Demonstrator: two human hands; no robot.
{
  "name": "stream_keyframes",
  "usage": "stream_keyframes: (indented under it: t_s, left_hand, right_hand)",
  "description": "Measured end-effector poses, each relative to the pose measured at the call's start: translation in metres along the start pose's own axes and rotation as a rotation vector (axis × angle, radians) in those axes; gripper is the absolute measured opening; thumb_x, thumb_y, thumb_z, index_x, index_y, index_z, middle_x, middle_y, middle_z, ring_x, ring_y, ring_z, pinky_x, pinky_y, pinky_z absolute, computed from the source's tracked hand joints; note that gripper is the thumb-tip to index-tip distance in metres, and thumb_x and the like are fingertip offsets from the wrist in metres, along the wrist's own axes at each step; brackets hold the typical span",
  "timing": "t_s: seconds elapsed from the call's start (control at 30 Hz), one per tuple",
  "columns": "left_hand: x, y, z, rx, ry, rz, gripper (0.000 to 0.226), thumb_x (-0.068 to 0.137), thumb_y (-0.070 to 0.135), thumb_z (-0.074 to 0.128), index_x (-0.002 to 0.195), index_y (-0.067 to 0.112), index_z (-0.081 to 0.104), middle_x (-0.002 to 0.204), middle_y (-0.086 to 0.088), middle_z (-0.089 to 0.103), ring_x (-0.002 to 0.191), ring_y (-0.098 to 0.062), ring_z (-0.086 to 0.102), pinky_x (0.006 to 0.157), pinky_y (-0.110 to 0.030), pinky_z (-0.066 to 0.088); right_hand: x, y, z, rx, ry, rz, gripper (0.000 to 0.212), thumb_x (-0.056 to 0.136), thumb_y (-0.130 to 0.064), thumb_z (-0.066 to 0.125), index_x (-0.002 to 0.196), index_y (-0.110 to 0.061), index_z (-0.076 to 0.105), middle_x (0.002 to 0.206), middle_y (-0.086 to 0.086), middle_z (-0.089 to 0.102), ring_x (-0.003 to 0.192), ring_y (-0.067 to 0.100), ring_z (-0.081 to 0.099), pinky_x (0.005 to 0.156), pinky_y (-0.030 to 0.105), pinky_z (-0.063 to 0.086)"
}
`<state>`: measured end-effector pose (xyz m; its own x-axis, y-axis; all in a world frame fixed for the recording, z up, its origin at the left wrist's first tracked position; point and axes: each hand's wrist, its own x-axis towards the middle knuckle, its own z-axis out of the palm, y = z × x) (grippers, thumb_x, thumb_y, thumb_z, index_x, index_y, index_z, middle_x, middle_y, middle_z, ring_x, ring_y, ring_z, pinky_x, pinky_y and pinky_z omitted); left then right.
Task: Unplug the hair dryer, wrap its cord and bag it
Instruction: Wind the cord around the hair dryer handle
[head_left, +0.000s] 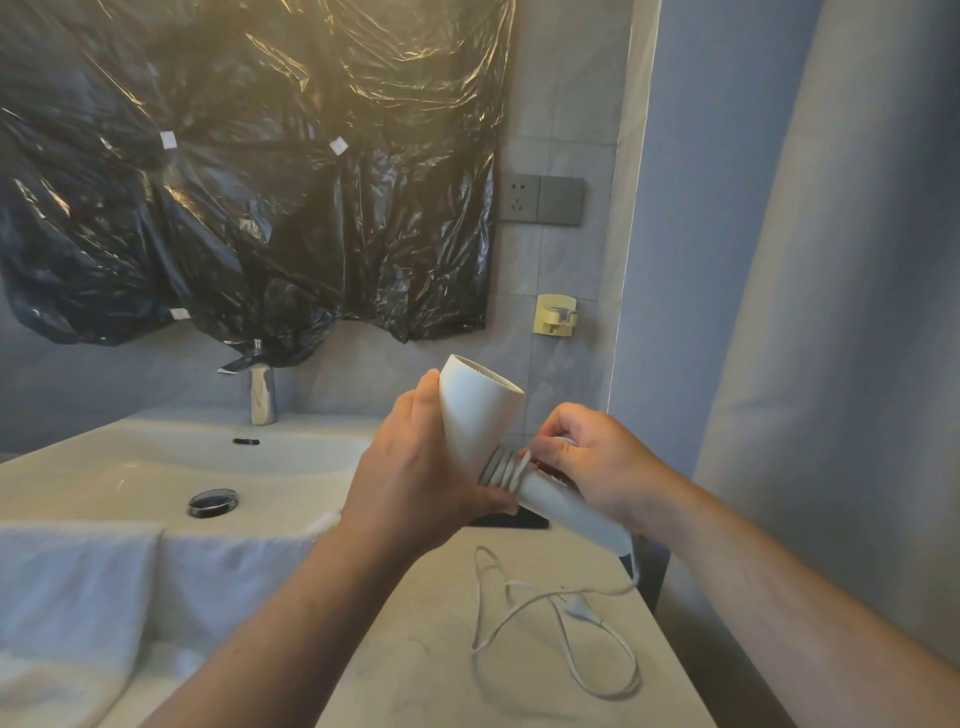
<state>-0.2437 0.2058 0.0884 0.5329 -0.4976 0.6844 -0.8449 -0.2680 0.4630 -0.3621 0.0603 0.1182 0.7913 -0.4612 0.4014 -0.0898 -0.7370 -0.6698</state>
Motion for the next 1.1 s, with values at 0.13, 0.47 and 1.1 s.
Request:
stream_keyframes:
  t_s: [0.13,0.47,1.1]
  left_hand:
    - [0.000,0.000,-0.002,-0.084,-0.006,0.023,0.118,0.039,0.060,0.090,0.136,0.034,0.028,0.115,0.013,0.056,0.100,-0.019,0.054,0.075,-0.039,0.051]
    - [0.003,-0.009,-0.024,-0.206,-0.039,0.143,0.118,0.038,0.045,0.092,0.141,0.046,0.035,0.129,0.024,0.054,0.117,-0.009,0.053,0.093,-0.039,0.049]
    - [0.004,-0.003,-0.015,-0.853,0.082,0.016,0.088,0.045,0.036,0.091,0.126,0.028,0.058,0.109,-0.009,0.069,0.099,-0.035,0.067,0.077,-0.054,0.060]
  right_hand:
    - [-0.001,0.001,-0.002,0.073,-0.011,0.032,0.014,0.089,-0.026,0.063,0.076,-0.023,0.060,0.090,0.009,0.074,0.086,0.029,0.067,0.081,0.044,0.051]
    - [-0.002,-0.019,-0.016,0.073,-0.261,0.038,0.011,0.088,-0.021,0.068,0.077,-0.021,0.067,0.060,0.000,0.066,0.045,0.010,0.056,0.042,0.021,0.042]
    - [-0.009,0.032,0.033,1.207,-0.155,0.018,0.004,0.089,-0.012,0.061,0.092,-0.014,0.059,0.060,0.000,0.054,0.046,0.009,0.047,0.044,0.020,0.034]
